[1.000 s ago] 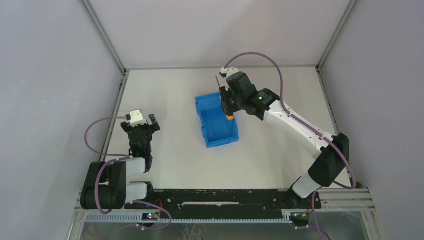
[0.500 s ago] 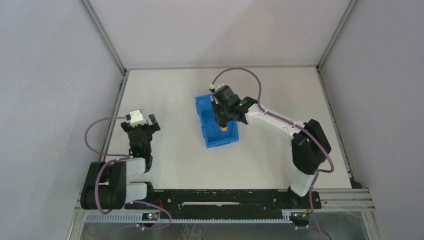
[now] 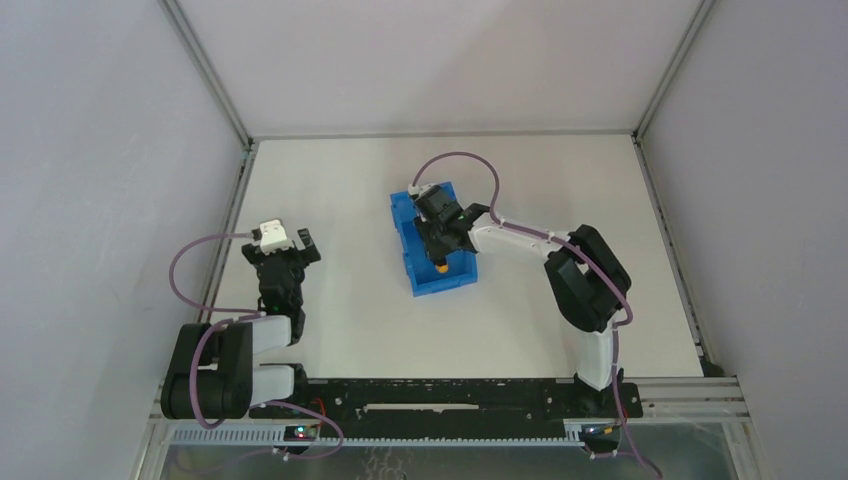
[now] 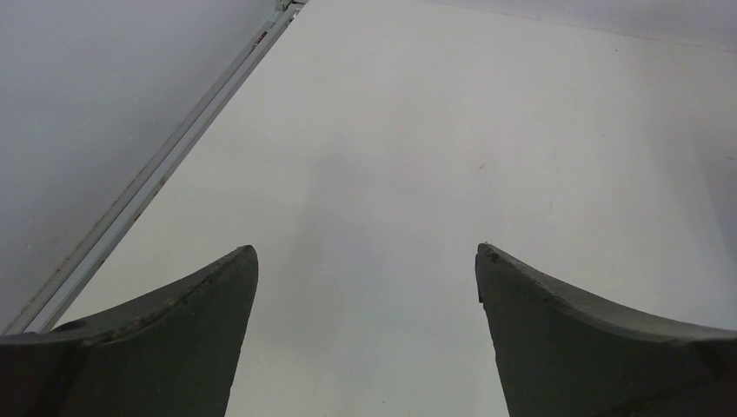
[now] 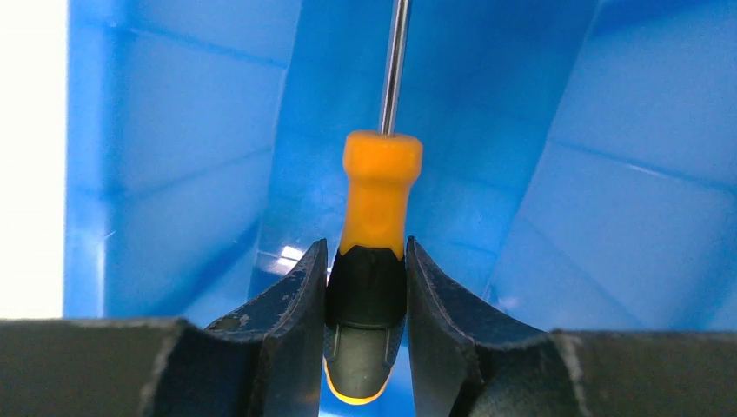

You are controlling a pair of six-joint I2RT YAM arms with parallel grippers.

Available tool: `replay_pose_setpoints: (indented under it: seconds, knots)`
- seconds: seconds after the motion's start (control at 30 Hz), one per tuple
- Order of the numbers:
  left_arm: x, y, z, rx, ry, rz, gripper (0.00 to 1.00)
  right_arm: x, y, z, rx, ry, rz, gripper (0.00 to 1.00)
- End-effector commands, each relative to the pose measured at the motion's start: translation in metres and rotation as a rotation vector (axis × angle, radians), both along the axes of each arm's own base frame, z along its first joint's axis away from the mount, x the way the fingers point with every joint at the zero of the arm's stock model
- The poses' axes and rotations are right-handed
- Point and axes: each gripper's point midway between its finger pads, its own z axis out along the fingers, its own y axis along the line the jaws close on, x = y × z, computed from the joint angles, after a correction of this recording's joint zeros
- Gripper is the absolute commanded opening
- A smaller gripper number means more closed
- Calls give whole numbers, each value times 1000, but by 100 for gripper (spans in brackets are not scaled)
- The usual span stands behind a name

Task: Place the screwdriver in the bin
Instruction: Place the screwdriver in the bin.

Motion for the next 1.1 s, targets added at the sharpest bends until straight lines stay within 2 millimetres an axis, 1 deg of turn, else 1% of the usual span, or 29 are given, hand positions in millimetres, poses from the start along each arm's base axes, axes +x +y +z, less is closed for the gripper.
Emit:
replay_pose_setpoints:
  seconds: [0.0,0.07,0.13,0.17,0.27,0.37,0.43,0.57,0.73,1.07]
  knots:
    - [9,1,24,24,-67,7,100,7,12,-2,19,-47,20,18]
    - [9,1,24,24,-66,6,100,7,12,-5,14,-45,20,23]
    - [9,1,24,24,-67,7,100,6,11,-5,14,-45,19,32]
    - [9,1,24,24,-67,7,100,6,12,-4,16,-47,18,35]
    - [9,1,24,24,-66,6,100,6,11,2,22,-58,13,40]
    - [9,1,24,24,-67,7,100,6,11,8,26,-69,12,47]
    - [9,1,24,24,-66,7,100,5,12,13,31,-80,16,48]
    - [9,1,24,24,-66,7,100,5,12,22,39,-95,15,58]
    - [9,1,24,24,-66,6,100,4,11,39,54,-124,9,60]
    - [9,1,24,24,-67,7,100,0,4,101,114,-216,7,60]
